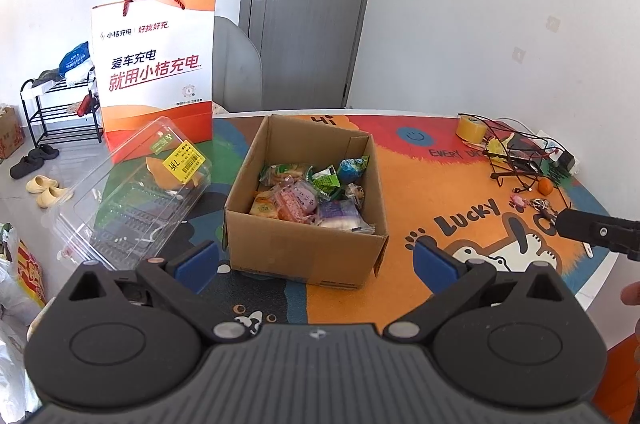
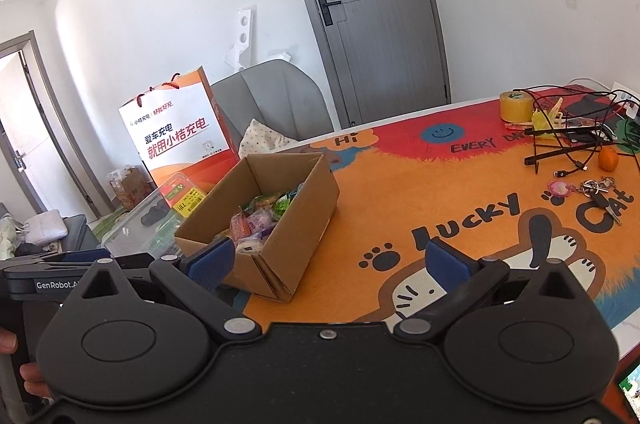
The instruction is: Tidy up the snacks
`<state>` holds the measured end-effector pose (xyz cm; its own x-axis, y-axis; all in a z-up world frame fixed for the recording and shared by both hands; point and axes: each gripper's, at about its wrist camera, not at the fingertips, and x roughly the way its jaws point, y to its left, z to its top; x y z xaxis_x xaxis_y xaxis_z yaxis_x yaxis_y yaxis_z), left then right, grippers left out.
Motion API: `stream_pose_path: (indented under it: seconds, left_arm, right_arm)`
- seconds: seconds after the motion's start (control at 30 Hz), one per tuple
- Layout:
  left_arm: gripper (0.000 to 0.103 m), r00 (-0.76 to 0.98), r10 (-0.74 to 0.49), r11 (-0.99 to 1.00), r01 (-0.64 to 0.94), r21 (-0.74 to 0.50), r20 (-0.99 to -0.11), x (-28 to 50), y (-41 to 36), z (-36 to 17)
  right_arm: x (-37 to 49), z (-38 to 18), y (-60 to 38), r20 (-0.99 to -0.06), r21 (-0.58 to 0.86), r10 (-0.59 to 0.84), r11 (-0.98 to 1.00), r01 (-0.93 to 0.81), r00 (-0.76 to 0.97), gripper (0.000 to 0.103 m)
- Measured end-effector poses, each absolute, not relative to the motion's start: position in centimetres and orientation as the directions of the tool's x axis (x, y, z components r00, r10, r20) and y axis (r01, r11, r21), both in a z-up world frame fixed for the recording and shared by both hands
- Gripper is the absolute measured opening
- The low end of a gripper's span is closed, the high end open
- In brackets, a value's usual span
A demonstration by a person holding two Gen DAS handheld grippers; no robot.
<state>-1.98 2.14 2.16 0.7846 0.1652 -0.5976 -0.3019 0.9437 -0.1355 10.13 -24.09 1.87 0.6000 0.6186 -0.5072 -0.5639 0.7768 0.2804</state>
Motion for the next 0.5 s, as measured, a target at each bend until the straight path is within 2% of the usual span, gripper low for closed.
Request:
stream_pose_path:
  seconds: [0.5]
  left_arm:
    - [0.103,0.785,0.167,0.943,-0.303,-0.135,-0.596,-1.96,2.12,2.27]
  right_arm:
    - [10.10,1.73,-24.21,-0.512,0.282,0.618,0.777,-0.563,0.596,0.103]
